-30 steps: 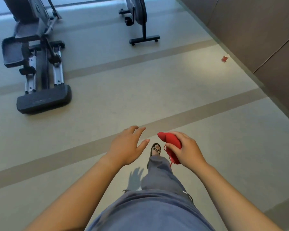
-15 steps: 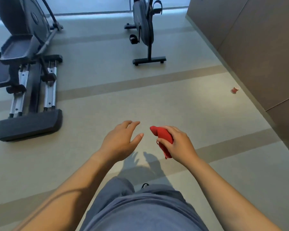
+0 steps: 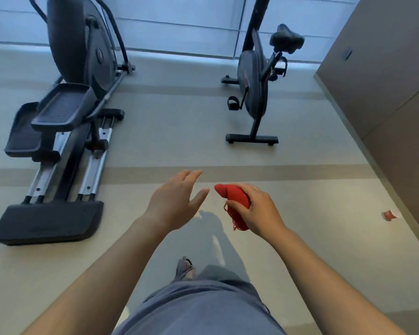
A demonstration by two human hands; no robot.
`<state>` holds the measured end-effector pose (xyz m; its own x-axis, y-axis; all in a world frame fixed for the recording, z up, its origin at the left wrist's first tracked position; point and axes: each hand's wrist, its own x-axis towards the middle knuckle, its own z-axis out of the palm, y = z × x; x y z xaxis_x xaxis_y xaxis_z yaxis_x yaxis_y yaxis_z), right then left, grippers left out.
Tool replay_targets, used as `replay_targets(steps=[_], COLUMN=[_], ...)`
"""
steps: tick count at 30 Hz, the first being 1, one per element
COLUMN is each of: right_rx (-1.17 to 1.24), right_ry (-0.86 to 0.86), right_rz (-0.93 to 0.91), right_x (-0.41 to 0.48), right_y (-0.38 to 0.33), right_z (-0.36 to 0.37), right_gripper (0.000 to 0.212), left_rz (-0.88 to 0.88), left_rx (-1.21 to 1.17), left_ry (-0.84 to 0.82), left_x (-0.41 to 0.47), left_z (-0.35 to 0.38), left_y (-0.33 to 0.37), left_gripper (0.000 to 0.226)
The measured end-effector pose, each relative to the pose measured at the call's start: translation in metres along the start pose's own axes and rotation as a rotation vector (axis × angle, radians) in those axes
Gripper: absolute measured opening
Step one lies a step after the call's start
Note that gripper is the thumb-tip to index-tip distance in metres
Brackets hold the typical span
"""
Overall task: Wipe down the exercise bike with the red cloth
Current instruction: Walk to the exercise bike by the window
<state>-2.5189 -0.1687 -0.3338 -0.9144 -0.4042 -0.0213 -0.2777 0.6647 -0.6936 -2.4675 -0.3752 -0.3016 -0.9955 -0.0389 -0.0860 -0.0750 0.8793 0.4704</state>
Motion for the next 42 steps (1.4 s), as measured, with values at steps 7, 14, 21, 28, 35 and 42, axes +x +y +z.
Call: replay_targets(steps=[7,14,21,28,35,42], right_rx=[0.069,0.058,0.059,0.107,0.128,0.076], right_ry=[0.048,0.047,0.082,0.087,0.295,0.508], right_rz=[0.025,0.029,0.048,0.075,0.238,0.398], right_x=[0.139,0.284,0.462,0.607,0.69,0.712], right_y=[-0.006,0.014,0.044,0.051,0.094,0.162], right_z=[-0.013,-0.017,-0.053,-0.09,-0.149,-0.234], right_gripper=[0.031,0.032,0.036,0.034,0.033,0.03], left_rz=[0.061,0.066,0.083,0.098,0.305,0.549], left_rx=[-0.022,-0.012,0.014,0.022,0.016,-0.038], left_ry=[-0.036,-0.053,-0.059,-0.027,-0.118,-0.24], left_x=[0.138,0.292,0.47,0.62,0.786,0.906], left_z=[-0.043,-0.063,-0.097,-0.131,-0.128,-0.083], left_y=[-0.025,-0.053,-0.066,-0.076,-0.027,0.102], left_gripper=[0.058,0.058,0.056,0.056,0.056,0.056])
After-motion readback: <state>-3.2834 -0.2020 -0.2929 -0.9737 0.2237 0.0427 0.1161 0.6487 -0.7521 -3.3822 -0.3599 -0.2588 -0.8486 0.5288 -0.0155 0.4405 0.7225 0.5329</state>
